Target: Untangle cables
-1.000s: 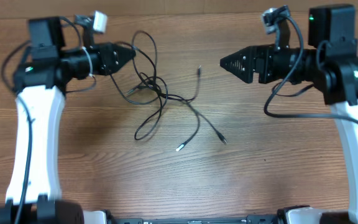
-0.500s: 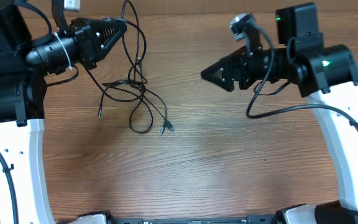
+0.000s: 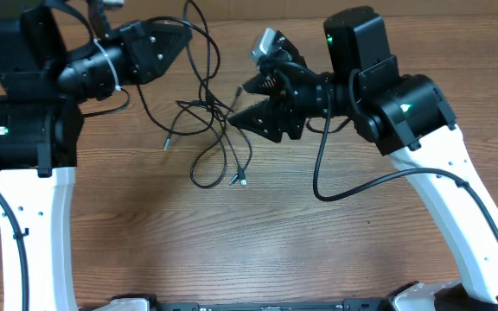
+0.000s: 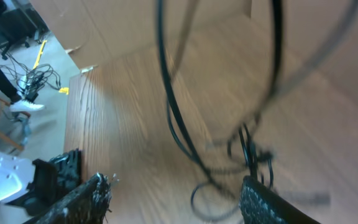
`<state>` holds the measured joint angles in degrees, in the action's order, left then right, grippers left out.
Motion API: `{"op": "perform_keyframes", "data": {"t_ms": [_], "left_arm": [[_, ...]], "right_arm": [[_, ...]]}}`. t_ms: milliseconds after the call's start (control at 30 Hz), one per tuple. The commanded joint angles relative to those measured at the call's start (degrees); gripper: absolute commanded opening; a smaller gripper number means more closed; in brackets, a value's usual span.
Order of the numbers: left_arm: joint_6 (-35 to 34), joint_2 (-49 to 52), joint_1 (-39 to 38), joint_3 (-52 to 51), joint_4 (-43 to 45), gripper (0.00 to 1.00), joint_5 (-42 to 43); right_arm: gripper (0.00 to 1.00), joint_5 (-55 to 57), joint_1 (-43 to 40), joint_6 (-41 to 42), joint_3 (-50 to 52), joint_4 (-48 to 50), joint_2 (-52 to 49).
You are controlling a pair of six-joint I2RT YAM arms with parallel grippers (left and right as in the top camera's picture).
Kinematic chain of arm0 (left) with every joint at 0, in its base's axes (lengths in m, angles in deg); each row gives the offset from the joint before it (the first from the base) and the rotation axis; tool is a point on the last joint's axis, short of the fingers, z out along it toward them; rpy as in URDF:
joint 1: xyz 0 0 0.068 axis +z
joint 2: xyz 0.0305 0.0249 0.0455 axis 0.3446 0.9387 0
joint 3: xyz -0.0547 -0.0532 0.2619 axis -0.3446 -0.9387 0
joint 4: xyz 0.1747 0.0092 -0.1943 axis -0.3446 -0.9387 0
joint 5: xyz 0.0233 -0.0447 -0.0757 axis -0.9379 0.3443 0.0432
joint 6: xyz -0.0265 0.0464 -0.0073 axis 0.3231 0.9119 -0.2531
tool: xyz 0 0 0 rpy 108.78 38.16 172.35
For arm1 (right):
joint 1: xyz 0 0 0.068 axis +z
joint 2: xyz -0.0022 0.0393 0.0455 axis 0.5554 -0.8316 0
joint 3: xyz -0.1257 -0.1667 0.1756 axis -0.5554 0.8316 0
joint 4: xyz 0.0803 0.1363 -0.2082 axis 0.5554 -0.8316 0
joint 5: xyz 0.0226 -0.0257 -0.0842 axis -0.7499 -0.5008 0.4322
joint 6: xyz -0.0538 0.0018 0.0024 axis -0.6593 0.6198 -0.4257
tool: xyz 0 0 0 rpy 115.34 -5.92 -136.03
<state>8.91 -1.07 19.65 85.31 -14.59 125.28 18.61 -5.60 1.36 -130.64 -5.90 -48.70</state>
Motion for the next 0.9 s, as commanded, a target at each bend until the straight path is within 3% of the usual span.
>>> {"op": "perform_keyframes", "data": {"t_ms": [0, 133, 433, 467, 533, 567, 600, 633, 667, 767, 800, 867], "left_arm": [[-6.19, -0.55, -2.6, 1.7, 0.07, 0.04, -6.12], [-9.7, -0.55, -4.63, 1.7, 0.11, 0.04, -10.4], [-15.28, -0.55, -9.7, 1.7, 6.16, 0.04, -11.23], [-15.76, -0.55, -10.05, 1.7, 6.75, 0.04, -11.23], [-15.76, -0.52, -10.47, 1.7, 7.21, 0.04, -11.54], [-15.45, -0.52, -10.43, 1.7, 7.19, 0.04, -11.72], [-14.95, -0.52, -10.43, 1.7, 7.15, 0.04, -11.65], [-14.45, -0.52, -10.32, 1.7, 7.06, 0.08, -11.69], [-14.25, -0.52, -10.25, 1.7, 6.95, 0.22, -11.8], [-14.14, -0.52, -9.86, 1.7, 6.93, 0.77, -11.85], [-13.73, -0.52, -9.6, 1.7, 6.91, 0.88, -11.82], [-12.46, -0.52, -9.18, 1.7, 6.71, 0.95, -11.8]], "right_arm": [[0.67, -0.44, 0.9, -1.09, -0.02, 2.08, -0.09], [0.7, -0.61, 1.57, -1.07, -0.02, 3.52, -0.2], [0.68, -0.66, 1.81, -0.57, 0.04, 3.91, -3.04], [0.6, -0.66, 1.81, -0.44, 0.04, 4.0, -3.58], [0.12, -0.66, 1.79, -0.44, 0.04, 4.22, -4.44], [0.04, -0.66, 1.79, -0.42, 0.04, 4.24, -4.79], [0.04, -0.66, 1.79, -0.42, 0.04, 4.09, -4.9], [0.04, -0.61, 1.79, -0.42, 0.04, 3.98, -4.9], [0.04, -0.61, 1.79, -0.39, 0.04, 3.98, -4.87], [0.04, -0.55, 0.74, 0.13, 0.02, 4.02, -4.61], [0.04, -0.31, 0.07, 1.42, 0.02, 4.02, -4.55], [0.04, -0.35, -1.46, 3.5, 0.02, 3.78, -4.35]]}}
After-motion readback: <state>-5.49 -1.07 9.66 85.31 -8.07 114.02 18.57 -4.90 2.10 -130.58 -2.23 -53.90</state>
